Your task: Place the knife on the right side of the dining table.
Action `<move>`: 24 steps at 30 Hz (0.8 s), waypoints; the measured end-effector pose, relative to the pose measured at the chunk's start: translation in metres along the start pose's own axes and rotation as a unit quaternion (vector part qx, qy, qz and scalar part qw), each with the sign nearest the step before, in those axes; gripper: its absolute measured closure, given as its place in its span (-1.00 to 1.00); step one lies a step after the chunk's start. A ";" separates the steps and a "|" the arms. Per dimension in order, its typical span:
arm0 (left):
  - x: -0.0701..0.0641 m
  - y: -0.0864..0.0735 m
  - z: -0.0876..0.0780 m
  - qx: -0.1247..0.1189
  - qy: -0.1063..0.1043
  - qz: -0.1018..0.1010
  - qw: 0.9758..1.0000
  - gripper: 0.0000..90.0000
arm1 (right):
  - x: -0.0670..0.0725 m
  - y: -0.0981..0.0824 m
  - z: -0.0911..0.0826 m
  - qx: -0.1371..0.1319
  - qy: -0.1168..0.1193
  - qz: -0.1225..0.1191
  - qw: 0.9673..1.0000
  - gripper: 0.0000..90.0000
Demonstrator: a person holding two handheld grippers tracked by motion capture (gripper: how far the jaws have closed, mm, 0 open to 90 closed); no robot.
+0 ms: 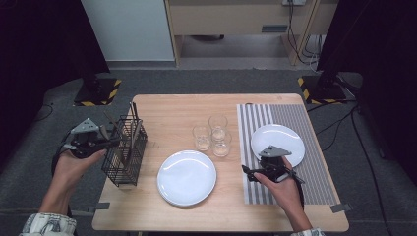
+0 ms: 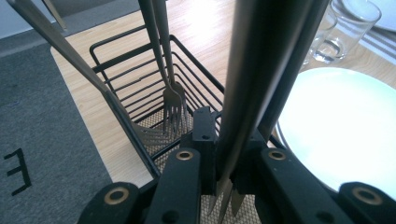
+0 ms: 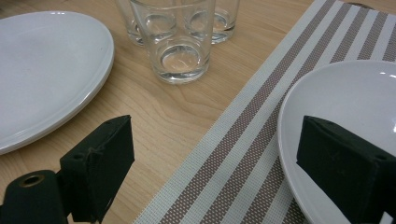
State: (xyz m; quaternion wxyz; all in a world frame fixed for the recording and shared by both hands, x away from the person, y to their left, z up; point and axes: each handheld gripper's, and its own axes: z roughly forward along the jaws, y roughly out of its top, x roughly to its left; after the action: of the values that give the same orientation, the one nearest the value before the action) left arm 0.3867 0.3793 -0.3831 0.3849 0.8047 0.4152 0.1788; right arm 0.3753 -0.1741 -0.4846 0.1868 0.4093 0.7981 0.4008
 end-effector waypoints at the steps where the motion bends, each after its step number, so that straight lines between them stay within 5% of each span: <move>1: -0.001 0.000 0.001 -0.002 -0.001 -0.001 1.000 0.82 | 0.000 0.000 0.000 0.000 0.000 0.000 1.000 -0.75; 12: -0.001 -0.008 0.006 -0.010 -0.001 -0.008 1.000 0.79 | 0.000 0.000 0.000 0.001 0.002 0.000 1.000 -0.75; 24: -0.003 -0.006 0.005 0.001 0.005 0.009 1.000 0.82 | 0.001 0.000 0.000 0.002 0.005 -0.001 1.000 -0.75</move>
State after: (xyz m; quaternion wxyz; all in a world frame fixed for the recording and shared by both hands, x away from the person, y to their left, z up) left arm 0.3846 0.3771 -0.3907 0.3800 0.8080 0.4100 0.1862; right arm 0.3748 -0.1732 -0.4844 0.1829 0.4065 0.8002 0.4013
